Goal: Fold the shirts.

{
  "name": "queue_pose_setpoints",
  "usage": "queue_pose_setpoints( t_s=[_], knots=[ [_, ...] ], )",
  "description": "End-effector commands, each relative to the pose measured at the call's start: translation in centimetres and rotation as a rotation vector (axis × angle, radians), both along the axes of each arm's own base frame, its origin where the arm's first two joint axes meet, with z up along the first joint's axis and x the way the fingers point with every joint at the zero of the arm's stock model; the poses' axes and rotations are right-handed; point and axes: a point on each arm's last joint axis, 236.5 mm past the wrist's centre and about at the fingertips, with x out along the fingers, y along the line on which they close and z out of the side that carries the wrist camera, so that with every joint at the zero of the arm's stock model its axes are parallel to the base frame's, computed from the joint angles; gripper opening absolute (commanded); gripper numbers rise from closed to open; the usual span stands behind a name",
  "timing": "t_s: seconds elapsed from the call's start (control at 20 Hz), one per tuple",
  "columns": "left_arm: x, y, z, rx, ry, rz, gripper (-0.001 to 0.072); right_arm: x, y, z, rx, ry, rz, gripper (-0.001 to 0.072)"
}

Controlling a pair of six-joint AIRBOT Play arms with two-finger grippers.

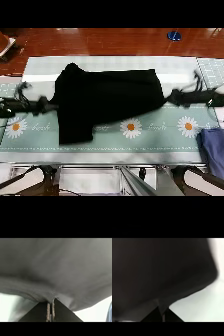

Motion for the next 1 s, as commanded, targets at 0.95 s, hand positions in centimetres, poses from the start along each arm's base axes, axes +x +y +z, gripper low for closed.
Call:
queue_pose_setpoints(
  t_s=[0.95],
  knots=[
    [-24.3, 4.0, 50.4, 1.052, -1.358, 0.657, 0.0022, -22.7, -3.5, 40.9, -0.679, -0.916, -0.259, 0.0018]
  ],
)
